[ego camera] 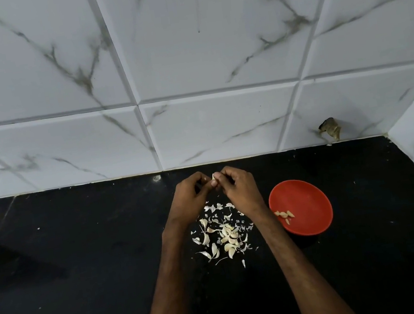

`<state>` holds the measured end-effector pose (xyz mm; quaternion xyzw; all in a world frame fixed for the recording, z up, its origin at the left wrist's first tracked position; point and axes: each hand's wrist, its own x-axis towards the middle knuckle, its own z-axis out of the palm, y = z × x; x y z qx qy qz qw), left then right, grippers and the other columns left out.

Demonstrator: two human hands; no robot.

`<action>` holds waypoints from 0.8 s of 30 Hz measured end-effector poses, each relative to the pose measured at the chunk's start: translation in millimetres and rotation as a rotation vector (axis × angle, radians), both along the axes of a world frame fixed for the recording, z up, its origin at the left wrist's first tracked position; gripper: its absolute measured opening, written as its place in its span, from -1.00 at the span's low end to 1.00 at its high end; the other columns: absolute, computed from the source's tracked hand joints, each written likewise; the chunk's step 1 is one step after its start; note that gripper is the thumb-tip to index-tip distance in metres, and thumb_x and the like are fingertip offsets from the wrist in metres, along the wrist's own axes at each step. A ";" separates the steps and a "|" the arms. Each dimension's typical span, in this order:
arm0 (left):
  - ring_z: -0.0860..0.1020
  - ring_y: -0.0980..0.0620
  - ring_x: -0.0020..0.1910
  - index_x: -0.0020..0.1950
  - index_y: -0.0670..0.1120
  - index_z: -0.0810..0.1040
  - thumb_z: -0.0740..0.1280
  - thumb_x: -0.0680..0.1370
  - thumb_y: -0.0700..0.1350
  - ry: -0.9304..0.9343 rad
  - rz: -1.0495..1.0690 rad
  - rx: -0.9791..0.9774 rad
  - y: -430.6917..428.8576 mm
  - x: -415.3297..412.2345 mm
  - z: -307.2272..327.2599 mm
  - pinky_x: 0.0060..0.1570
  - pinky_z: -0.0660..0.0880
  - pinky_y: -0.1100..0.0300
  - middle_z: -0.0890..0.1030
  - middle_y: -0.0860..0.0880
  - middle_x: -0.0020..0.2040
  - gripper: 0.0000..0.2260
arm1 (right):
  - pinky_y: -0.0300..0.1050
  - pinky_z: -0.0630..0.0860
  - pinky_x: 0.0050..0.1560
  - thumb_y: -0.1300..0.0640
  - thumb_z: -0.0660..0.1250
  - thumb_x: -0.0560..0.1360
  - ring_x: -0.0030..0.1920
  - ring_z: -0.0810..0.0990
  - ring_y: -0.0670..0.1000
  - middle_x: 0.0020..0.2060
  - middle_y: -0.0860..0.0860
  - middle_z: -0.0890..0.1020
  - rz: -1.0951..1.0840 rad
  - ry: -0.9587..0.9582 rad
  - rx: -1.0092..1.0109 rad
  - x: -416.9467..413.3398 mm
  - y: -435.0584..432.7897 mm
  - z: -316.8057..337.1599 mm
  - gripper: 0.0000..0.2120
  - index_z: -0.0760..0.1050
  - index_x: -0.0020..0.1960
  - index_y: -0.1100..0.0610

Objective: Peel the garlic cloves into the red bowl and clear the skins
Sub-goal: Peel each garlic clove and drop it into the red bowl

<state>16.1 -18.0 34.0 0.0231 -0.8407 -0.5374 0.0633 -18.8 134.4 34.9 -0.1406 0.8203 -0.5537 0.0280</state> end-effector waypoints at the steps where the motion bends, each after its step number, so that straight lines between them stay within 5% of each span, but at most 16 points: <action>1: 0.62 -0.03 -0.23 -0.11 -0.04 0.62 0.43 0.58 -0.08 0.010 0.007 0.017 0.0 -0.2 0.1 -0.21 0.54 0.14 0.69 0.04 -0.20 -0.92 | -0.08 0.45 -0.34 0.07 0.31 0.64 -0.40 0.49 -0.14 -0.39 -0.15 0.60 0.018 -0.015 -0.001 -0.3 0.0 0.3 -0.77 0.56 -0.19 0.02; 6: 0.51 0.26 -0.36 -0.08 -0.12 0.61 0.42 0.58 -0.16 0.023 0.040 0.163 1.2 -0.2 0.0 -0.30 0.42 0.37 0.64 0.14 -0.29 -0.93 | 0.02 0.54 -0.25 0.03 0.29 0.65 -0.36 0.54 -0.09 -0.31 -0.06 0.65 0.000 0.009 -0.023 -1.6 0.1 2.6 -0.77 0.54 -0.17 -0.02; 11: 0.51 0.15 -0.40 -0.03 -0.18 0.60 0.30 0.64 -0.23 0.011 0.047 0.376 2.2 1.1 3.1 -0.39 0.46 0.30 0.64 0.05 -0.25 -0.90 | -0.34 0.50 -0.23 0.08 0.33 0.63 -0.29 0.61 -0.17 -0.21 -0.06 0.67 -0.040 0.045 -0.053 -3.9 5.1 2.3 -0.88 0.59 -0.04 0.09; 18: 0.50 0.18 -0.43 -0.04 -0.19 0.57 0.17 0.71 -0.14 -0.024 0.009 0.394 2.0 4.9 9.7 -0.53 0.33 0.37 0.63 0.07 -0.24 -0.75 | -0.26 0.51 -0.12 0.28 0.40 0.55 0.00 0.63 -0.13 -0.05 -0.11 0.67 -0.046 0.064 -0.209 -2.8 3.4 14.2 -0.83 0.57 0.07 0.05; 24: 0.48 0.17 -0.44 -0.10 -0.17 0.59 0.18 0.71 -0.14 0.025 0.029 0.336 2.5 6.1 15.7 -0.49 0.34 0.40 0.59 0.10 -0.33 -0.72 | -0.32 0.52 0.00 0.30 0.44 0.52 -0.03 0.64 -0.13 -0.09 -0.12 0.66 0.018 0.199 -0.172 -1.6 5.1 15.8 -0.84 0.57 0.02 0.09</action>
